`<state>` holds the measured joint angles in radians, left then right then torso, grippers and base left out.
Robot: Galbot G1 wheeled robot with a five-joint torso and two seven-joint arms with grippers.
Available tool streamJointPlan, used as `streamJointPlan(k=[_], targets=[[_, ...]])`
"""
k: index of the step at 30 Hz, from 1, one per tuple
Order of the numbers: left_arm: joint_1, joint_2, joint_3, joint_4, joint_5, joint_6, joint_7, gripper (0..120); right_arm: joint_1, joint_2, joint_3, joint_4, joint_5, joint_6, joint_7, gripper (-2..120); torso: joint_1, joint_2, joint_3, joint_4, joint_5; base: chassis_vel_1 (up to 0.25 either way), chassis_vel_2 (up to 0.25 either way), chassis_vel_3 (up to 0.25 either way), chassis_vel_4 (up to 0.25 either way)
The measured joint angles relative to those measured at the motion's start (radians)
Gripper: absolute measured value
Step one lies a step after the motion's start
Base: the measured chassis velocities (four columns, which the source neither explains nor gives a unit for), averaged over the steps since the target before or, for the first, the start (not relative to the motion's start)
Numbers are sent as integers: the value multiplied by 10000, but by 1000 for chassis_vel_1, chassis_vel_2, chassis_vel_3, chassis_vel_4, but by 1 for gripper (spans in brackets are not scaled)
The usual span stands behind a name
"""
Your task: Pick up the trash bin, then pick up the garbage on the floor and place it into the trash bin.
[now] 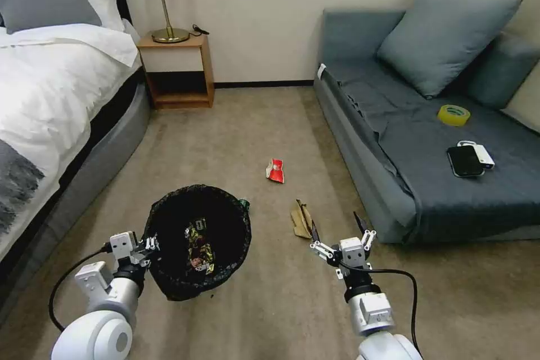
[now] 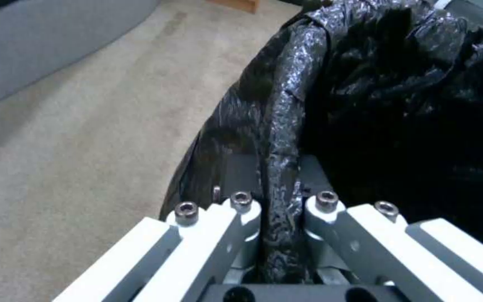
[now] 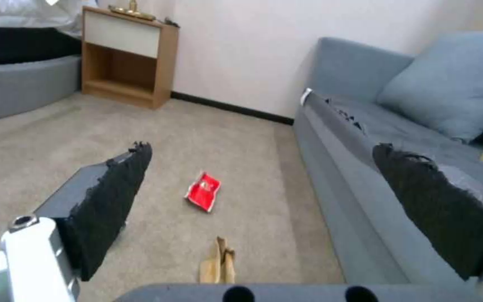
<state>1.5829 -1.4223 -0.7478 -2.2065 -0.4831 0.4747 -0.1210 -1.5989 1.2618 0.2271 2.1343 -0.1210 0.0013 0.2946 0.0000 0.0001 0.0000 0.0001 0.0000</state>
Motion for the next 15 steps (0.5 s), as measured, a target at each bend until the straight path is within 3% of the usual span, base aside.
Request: streamJointPlan(k=[15], targets=[[-64,364,-348,50,-279,-1,-9,4,-275,285,5,-82,-233,238,-308,100,0,-1,0,-1,0,0,0,0,0]])
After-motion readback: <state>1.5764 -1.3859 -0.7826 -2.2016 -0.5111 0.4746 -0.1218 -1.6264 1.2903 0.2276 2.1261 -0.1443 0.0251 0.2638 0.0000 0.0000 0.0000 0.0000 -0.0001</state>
